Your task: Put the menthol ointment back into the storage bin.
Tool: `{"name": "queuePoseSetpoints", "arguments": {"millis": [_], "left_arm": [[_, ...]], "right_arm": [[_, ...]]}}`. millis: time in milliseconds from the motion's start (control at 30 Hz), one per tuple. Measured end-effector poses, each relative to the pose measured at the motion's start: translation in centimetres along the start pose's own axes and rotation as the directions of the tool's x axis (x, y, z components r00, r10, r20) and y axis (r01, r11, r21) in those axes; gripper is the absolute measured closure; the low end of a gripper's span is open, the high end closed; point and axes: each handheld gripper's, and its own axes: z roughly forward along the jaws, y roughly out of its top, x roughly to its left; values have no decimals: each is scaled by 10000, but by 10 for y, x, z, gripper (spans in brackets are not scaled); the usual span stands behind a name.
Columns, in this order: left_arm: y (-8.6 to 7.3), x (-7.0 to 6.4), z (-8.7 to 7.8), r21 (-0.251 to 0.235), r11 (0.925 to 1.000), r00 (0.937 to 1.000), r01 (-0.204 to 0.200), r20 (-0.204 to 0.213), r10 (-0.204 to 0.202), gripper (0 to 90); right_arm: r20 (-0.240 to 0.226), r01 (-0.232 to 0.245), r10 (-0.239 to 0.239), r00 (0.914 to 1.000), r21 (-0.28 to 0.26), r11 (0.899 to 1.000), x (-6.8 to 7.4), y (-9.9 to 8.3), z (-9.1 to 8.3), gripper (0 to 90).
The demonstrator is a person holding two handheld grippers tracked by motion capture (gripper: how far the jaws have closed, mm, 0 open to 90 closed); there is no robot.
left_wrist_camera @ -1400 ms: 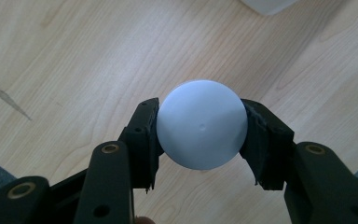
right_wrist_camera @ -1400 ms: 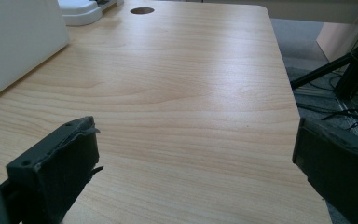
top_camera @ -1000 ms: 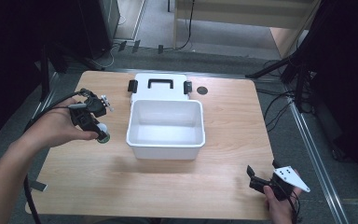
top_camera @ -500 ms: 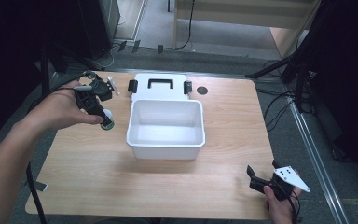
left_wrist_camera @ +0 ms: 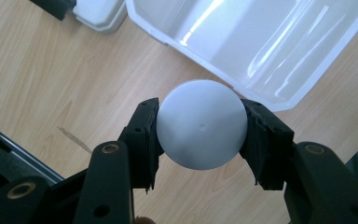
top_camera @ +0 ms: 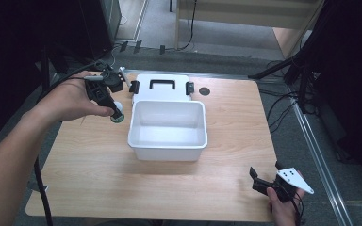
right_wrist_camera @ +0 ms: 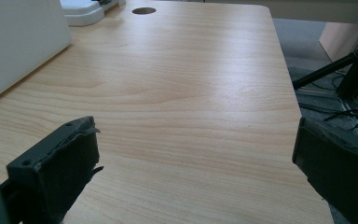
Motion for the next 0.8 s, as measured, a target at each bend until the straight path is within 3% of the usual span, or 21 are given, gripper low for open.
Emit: {"name": "queuePoseSetpoints", "arguments": {"millis": [200, 800], "left_arm": [[14, -7, -1, -172, 9996, 9997, -238, 46, 239, 514], [40, -18, 21, -266, 9976, 9975, -642, 262, 649, 514]], "right_arm": [[-30, 5, -5, 10000, -15, 10000, -1, 0, 0, 4], [-87, -28, 28, 10000, -63, 10000, -1, 0, -1, 4]]}}
